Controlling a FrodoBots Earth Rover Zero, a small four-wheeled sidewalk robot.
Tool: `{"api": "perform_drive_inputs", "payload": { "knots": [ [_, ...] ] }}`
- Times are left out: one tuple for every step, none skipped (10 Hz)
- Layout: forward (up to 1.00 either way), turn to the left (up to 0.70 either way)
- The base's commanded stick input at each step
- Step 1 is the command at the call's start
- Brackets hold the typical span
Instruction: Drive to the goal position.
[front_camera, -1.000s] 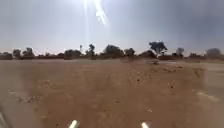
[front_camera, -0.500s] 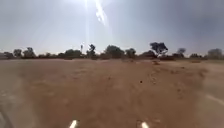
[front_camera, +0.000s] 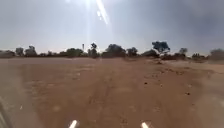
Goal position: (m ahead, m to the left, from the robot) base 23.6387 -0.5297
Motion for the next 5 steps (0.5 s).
{"api": "perform_drive_inputs", "payload": {
  "knots": [
    [0.50,0.00],
    [0.50,0.00],
    [0.50,0.00],
    [0.50,0.00],
    [0.50,0.00]
  ]
}}
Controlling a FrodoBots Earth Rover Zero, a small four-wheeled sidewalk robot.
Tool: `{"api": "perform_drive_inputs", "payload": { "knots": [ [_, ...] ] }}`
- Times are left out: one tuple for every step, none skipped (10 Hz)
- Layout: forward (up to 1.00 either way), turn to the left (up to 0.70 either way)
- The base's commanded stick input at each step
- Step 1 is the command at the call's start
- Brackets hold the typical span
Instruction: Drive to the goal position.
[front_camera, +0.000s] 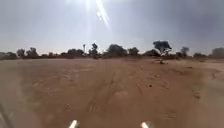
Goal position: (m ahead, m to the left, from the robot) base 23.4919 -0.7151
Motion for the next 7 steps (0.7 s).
{"api": "perform_drive_inputs", "payload": {
  "knots": [
    [0.50,0.00],
    [0.50,0.00],
    [0.50,0.00],
    [0.50,0.00],
    [0.50,0.00],
    [0.50,0.00],
    [0.50,0.00]
  ]
}}
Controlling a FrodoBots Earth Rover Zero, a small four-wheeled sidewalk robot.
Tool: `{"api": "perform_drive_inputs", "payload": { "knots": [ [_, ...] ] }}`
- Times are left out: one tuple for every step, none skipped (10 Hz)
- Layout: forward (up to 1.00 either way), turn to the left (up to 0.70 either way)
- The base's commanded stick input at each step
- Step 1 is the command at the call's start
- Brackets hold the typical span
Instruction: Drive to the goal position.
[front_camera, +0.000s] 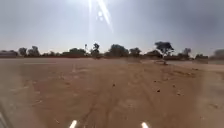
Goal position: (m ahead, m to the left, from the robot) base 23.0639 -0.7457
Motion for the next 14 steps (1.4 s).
{"api": "perform_drive_inputs", "payload": {
  "knots": [
    [0.50,0.00],
    [0.50,0.00],
    [0.50,0.00],
    [0.50,0.00],
    [0.50,0.00],
    [0.50,0.00],
    [0.50,0.00],
    [0.50,0.00],
    [0.50,0.00],
    [0.50,0.00],
    [0.50,0.00],
    [0.50,0.00],
    [0.50,0.00],
    [0.50,0.00]
  ]
}}
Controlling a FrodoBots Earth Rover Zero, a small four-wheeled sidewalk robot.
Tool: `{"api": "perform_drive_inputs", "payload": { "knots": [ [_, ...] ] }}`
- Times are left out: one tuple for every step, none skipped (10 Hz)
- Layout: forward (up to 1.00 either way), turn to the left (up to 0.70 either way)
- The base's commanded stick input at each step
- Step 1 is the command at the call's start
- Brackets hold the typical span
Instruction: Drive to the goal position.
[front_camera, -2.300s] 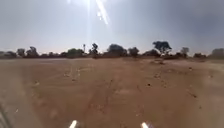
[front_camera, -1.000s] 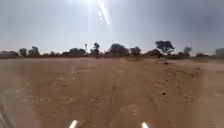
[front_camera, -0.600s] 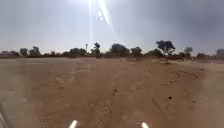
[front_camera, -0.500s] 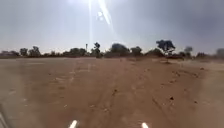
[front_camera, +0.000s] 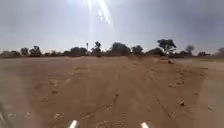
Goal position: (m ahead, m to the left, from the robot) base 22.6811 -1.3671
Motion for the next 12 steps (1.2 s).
{"api": "perform_drive_inputs", "payload": {
  "knots": [
    [0.50,0.00],
    [0.50,0.00],
    [0.50,0.00],
    [0.50,0.00],
    [0.50,0.00],
    [0.50,0.00],
    [0.50,0.00],
    [0.50,0.00],
    [0.50,0.00],
    [0.50,0.00],
    [0.50,0.00],
    [0.50,0.00]
  ]
}}
